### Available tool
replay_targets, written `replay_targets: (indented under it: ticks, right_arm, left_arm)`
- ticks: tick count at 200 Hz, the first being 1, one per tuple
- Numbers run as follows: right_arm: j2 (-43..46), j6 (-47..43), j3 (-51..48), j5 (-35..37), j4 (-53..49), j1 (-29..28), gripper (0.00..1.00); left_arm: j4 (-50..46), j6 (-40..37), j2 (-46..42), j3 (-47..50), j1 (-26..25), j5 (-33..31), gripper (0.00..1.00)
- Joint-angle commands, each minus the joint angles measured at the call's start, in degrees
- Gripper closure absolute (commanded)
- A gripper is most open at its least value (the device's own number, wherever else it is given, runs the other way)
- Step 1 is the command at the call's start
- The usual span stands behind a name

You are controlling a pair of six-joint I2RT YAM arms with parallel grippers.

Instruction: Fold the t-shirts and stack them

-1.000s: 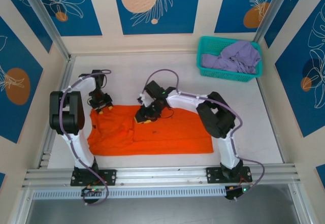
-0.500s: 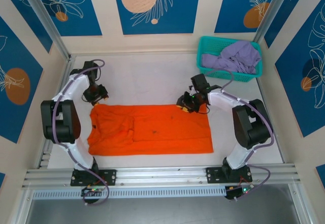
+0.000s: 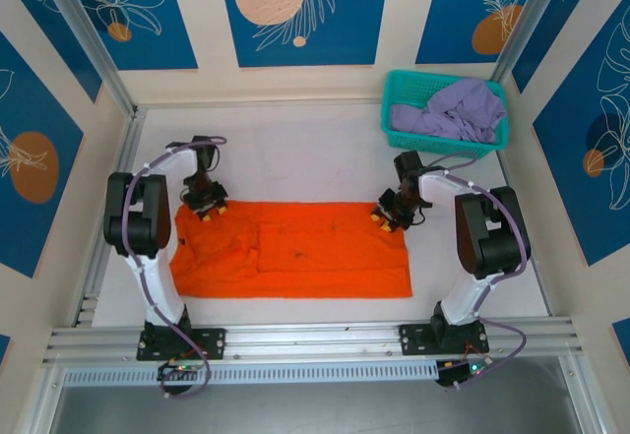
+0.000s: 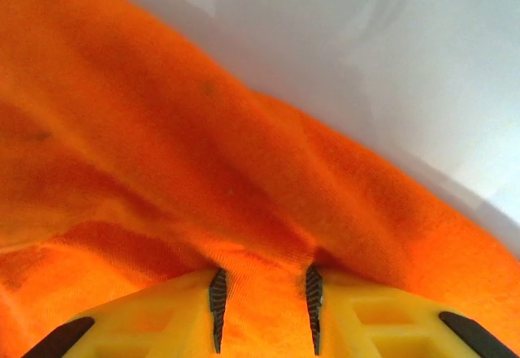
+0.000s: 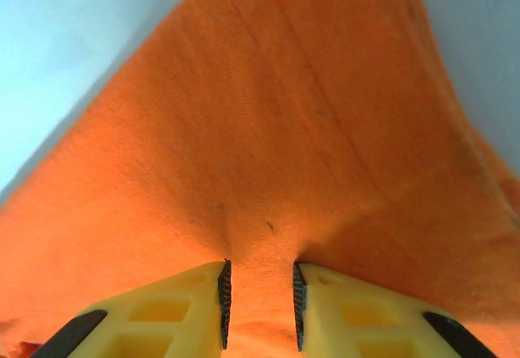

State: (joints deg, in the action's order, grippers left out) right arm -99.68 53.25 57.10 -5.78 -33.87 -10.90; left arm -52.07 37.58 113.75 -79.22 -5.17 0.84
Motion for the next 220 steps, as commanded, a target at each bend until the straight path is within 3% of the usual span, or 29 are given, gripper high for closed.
replay_targets:
  ticks: [1,50,82,95,132,172,198,220]
  right_arm:
    - [0.6,4.6,-1.6,-0.5,-4.8,-0.1,0.70]
    - [2.4,11.7,-4.4,-1.7,-5.5,-3.7,0.69]
    - [4.4,17.4,-6.8,-1.3,-5.7,-9.1,0.66]
    - [4.5,19.6,-7.4,-1.3,-6.4,-12.0,0.64]
    - [5.1,24.4,-7.9,-2.3,-6.3,-20.2,0.60]
    - [12.1,21.9,-4.7,3.7,-9.8,-19.2,0.46]
    - [15.6,12.5,-3.6,3.9,-4.8,-18.7,0.45]
    - [14.2,-2.2,-0.3,1.6,-4.3,-20.7,0.48]
  left_arm:
    - [0.2,-0.4,7.4,-8.0,-0.4,-1.7,0.65]
    - [-6.8,-1.8,25.0,-37.0,-1.4,-0.8,0.61]
    - [-13.7,-4.3,40.3,-68.1,-3.3,2.8,0.53]
    - [-12.3,-3.5,44.0,-75.8,-3.9,5.7,0.49]
    - [3.9,0.5,43.2,-76.7,-7.4,12.4,0.36]
    - [2.1,0.1,35.8,-78.7,-8.7,8.1,0.15]
    - [-5.9,-2.5,27.0,-74.4,-7.8,0.6,0.11]
    - [-10.4,-1.8,17.5,-59.7,-6.9,-4.2,0.18]
